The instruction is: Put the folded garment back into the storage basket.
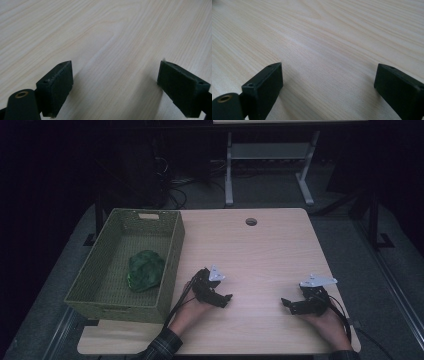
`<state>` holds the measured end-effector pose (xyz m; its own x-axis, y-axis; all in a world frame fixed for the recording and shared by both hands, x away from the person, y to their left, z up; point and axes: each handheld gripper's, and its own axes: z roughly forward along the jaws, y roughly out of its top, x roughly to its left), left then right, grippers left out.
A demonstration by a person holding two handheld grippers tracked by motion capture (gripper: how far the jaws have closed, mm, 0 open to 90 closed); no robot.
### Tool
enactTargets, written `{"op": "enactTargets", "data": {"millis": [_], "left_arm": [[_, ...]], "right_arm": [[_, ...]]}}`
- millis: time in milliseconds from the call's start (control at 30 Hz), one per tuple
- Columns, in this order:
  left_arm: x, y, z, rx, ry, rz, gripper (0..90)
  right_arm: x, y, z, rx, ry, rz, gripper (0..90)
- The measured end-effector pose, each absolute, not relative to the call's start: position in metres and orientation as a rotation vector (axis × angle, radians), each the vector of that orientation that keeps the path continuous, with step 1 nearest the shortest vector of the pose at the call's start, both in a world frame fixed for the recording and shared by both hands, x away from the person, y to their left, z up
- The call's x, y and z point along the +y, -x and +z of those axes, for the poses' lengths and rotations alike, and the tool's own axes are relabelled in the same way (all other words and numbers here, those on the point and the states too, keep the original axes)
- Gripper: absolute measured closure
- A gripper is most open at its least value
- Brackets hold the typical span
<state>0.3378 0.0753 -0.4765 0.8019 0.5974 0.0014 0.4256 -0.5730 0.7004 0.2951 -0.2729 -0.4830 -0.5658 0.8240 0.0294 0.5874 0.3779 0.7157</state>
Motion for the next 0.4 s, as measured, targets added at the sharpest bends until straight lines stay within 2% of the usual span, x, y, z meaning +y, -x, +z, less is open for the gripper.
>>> {"op": "enactTargets", "data": {"millis": [400], "left_arm": [[0.0777, -0.3366, -0.4789, 0.744, -2.242, 0.319, 12.6]], "right_arm": [[-0.2729, -0.2951, -0.483, 2.31, -1.234, 0.995, 7.9]]}}
